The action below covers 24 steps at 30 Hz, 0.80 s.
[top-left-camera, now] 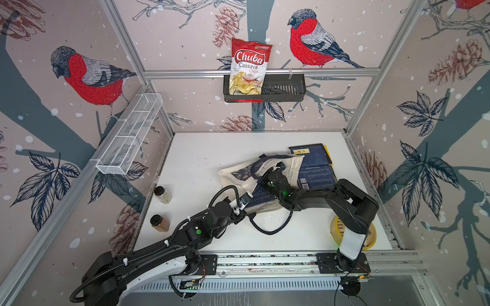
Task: Take out the books from the canvas bag
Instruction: Pick up the book from the canvas bag.
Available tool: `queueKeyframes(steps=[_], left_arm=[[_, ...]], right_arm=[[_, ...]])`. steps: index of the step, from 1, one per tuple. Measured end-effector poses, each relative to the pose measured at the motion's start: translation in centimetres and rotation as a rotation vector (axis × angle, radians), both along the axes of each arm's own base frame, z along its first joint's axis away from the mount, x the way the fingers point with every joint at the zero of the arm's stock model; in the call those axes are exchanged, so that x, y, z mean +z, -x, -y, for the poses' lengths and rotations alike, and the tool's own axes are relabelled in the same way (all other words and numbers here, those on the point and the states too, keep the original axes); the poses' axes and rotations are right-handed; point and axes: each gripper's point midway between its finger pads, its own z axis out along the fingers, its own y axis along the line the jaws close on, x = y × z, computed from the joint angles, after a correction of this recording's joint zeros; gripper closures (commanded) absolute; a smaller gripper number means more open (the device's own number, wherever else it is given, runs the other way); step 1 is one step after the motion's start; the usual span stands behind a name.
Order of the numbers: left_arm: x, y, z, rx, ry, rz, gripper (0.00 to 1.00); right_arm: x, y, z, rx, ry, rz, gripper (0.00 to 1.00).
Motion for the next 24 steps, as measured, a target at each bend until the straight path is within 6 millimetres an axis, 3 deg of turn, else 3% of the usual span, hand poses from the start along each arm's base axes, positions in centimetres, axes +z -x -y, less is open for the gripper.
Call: queueKeyframes(steps=[7,15,24], left_arm=[[0.4,-0.3,-0.3,0.027,0.007,0.008,1.0],[0.5,-0.6,-0.6,0.05,0.004,0.015,1.0],[0.6,-0.7,-0.7,0.061,0.004,0.018,1.0]], right_arm=[[0.7,1.8,0.9,0.043,0.048,0.008,1.0],[5.6,4.0,2.0,0.1,0.095,0.097,1.0],[9.0,6.6,4.5,0.138,0.152,0.141,1.0]])
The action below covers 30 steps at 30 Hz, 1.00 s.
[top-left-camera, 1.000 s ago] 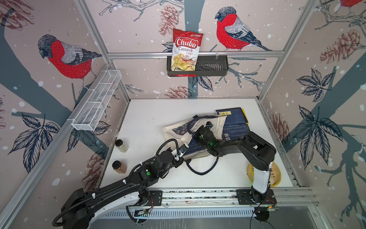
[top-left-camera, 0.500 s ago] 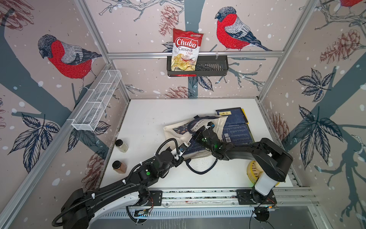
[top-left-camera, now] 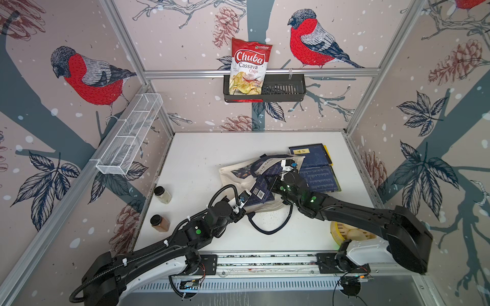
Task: Take out the books from the canvas bag
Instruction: Pick up the book from the canvas bag, then place the book on the book.
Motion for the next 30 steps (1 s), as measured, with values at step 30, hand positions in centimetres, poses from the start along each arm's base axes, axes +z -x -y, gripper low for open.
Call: queueKeyframes(steps=[30], left_arm=[[-0.1,-0.2,0.0,0.012,-0.004,-0.005,1.0]], right_arm=[[15.5,0.3,15.4,-0.316,-0.094,0.334,1.0]])
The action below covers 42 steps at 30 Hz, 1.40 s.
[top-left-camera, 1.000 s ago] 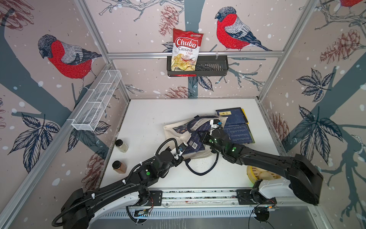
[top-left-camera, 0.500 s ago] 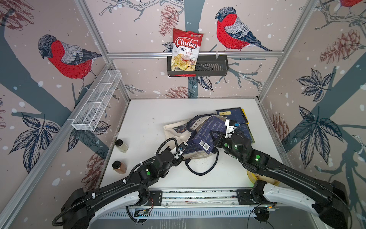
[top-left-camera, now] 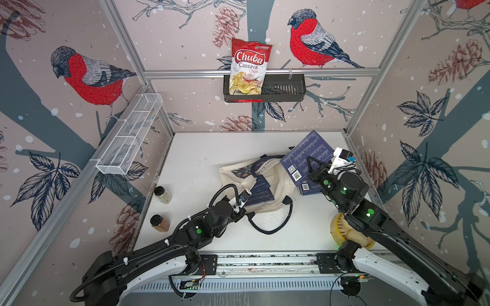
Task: Take out the books from the canvas bag
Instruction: Place the book on the book.
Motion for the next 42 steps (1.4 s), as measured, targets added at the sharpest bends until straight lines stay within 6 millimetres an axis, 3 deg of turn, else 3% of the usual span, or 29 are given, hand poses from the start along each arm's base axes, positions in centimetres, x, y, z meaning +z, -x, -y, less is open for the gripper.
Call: queueKeyframes(steps=[4,9,14,18,32,42], left_arm=[[-0.1,0.0,0.0,0.0,-0.002,-0.002,1.0],[0.0,0.0,0.1,-0.001,-0.001,-0.001,1.0],[0.0,0.0,0.1,-0.001,0.0,-0.001,1.0],[0.0,0.0,0.1,-0.001,0.0,-0.001,1.0],[-0.2,0.1,0.3,-0.015,-0.003,-0.009,1.0],[-0.4,0.1,0.4,-0.018,-0.008,-0.014,1.0]], right_arm=[[1.4,-1.1,3.1,-0.081,-0.035,0.026,1.0],[1.7,-3.1,6.6,-0.171,-0.095,0.012,1.0],[0.0,-6.1,10.2,-0.253,-0.178,-0.046,1.0],[-2.0,-8.5,11.8,-0.269,-0.254,-0.104,1.0],[-11.3,-15.8,12.1,-0.289,-0.37,-0.309,1.0],[-15.4,-19.0,11.2,-0.301,-0.402,-0.345,1.0]])
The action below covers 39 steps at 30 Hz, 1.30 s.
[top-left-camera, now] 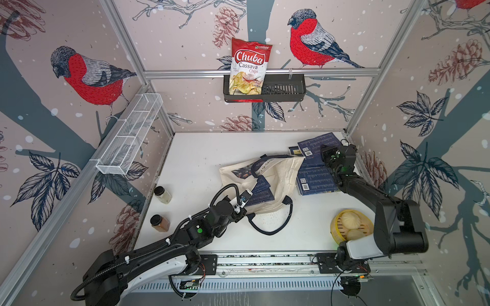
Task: Take out the books from the canvas bag
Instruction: Place the book on the book.
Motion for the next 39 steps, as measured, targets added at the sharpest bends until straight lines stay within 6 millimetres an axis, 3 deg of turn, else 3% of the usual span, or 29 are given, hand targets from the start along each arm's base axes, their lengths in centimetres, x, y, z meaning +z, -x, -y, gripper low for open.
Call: queueKeyframes(steps=[15,22,24,27,39], left_arm=[[-0.1,0.0,0.0,-0.001,-0.003,-0.003,1.0],[-0.1,0.0,0.0,-0.001,-0.003,-0.003,1.0],[-0.1,0.0,0.0,-0.001,-0.003,-0.003,1.0],[-0.1,0.0,0.1,-0.003,-0.003,-0.004,1.0],[-0.1,0.0,0.1,-0.006,-0.003,-0.005,1.0]], right_arm=[[-4.8,-3.5,-1.8,0.018,-0.028,-0.029,1.0],[-7.5,-3.8,-2.2,-0.014,-0.055,-0.083,0.92],[-7.8,-3.7,-2.1,-0.024,-0.056,-0.089,0.89],[-8.2,-3.7,-2.0,-0.046,-0.07,-0.098,0.74],[-9.3,-3.0,-2.2,-0.057,-0.11,-0.141,0.51]])
